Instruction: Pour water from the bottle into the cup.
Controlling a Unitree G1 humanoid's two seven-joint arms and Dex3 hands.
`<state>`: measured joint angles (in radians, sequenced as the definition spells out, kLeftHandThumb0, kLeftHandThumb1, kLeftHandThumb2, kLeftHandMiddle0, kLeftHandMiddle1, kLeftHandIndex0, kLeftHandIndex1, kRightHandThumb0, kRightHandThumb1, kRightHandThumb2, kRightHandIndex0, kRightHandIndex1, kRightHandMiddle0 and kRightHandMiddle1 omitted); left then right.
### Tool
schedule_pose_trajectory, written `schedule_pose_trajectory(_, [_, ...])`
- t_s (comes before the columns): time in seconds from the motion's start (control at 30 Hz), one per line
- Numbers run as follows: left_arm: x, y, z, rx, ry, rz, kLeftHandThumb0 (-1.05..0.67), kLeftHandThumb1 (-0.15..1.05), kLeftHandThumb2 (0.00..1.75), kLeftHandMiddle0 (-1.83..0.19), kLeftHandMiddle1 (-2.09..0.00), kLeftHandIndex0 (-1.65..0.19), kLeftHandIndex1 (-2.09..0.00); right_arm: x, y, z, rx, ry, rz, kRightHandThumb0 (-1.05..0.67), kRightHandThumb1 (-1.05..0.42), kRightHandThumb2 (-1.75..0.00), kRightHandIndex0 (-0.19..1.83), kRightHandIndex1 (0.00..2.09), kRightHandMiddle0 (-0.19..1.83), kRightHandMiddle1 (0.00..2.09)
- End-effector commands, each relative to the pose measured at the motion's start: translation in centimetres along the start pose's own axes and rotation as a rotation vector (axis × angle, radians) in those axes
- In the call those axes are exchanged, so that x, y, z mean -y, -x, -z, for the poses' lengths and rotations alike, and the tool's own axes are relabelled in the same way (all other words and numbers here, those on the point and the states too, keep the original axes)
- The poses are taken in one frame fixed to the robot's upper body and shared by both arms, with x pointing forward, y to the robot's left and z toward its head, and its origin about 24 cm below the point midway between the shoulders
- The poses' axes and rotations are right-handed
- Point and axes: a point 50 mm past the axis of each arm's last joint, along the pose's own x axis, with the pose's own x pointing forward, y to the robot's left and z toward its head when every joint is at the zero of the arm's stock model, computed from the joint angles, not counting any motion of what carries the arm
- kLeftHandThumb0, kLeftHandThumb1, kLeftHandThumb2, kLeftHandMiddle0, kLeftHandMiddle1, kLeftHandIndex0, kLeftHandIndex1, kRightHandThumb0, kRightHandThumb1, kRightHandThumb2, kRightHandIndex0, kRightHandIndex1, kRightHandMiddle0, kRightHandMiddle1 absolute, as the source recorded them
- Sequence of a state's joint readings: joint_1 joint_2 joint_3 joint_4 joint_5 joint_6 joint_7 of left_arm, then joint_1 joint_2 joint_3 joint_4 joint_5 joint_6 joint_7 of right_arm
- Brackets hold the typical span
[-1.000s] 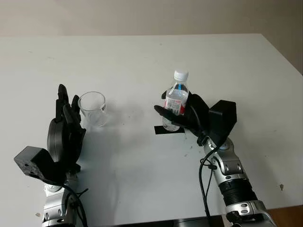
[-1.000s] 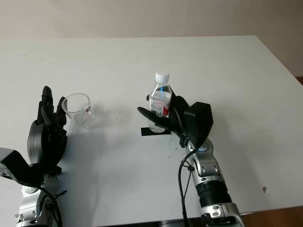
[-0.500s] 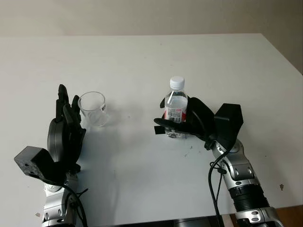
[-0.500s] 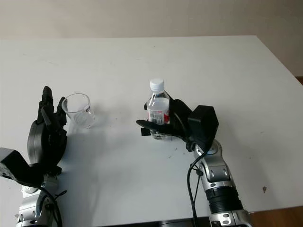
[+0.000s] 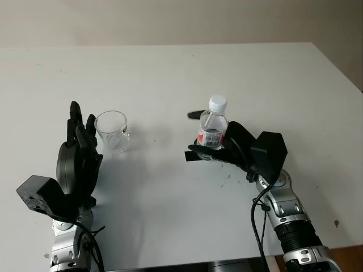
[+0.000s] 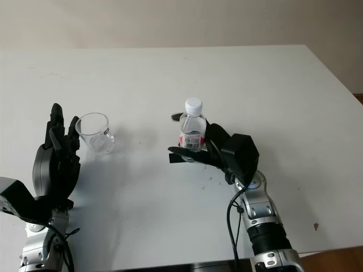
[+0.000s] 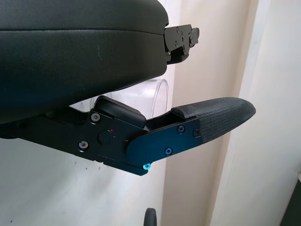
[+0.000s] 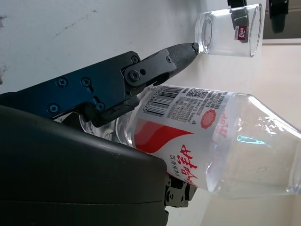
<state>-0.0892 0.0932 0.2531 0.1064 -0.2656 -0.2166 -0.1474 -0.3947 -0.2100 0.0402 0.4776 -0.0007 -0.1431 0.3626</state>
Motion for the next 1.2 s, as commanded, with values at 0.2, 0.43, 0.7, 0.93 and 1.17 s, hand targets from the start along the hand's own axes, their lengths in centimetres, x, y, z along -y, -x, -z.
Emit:
schedule_pose_trajectory(0.2, [-0.3,-0.1,-0.2,0.008,-0.002,0.003,-0.87,1.05,0.75,0.19,-0.29,0.13,0.00,0.5,1.1,3.3,-0.080,-0.077,0.050,-0.78,-0.92,-0.05,-0.19,0.00,-0.19,0.00])
schedule_pose_trajectory(0.43, [-0.3,-0.1,-0.3,0.012,-0.010,0.003,-0.87,1.05,0.76,0.19,-0.31,0.13,0.00,0.8,1.7,3.8,-0.050,-0.130,0.069,-0.83,-0.91,-0.05,-0.19,0.00,-0.19,0.00])
schedule_pose_trajectory(0.7, [-0.1,-0.3,-0.4,0.013,-0.005,0.004,-0.87,1.05,0.76,0.19,-0.29,0.13,0.00,0.9,3.0,3.1,0.043,-0.060,0.077,-0.95,-0.93,-0.06,-0.19,0.00,-0.19,0.00])
schedule_pose_trajectory(0.93, [-0.1,-0.4,-0.2,0.013,-0.003,0.002,-0.87,1.05,0.76,0.19,-0.30,0.13,0.00,0.5,4.1,2.0,0.133,-0.070,0.108,-0.92,-0.94,-0.06,-0.19,0.00,-0.19,0.00])
schedule_pose_trajectory(1.17, [0.0,-0.6,-0.1,0.009,0.006,-0.001,-0.88,1.05,0.75,0.19,-0.31,0.13,0.00,0.2,5.6,0.1,0.233,-0.060,0.138,-0.91,-0.96,-0.06,-0.19,0.00,-0.19,0.00])
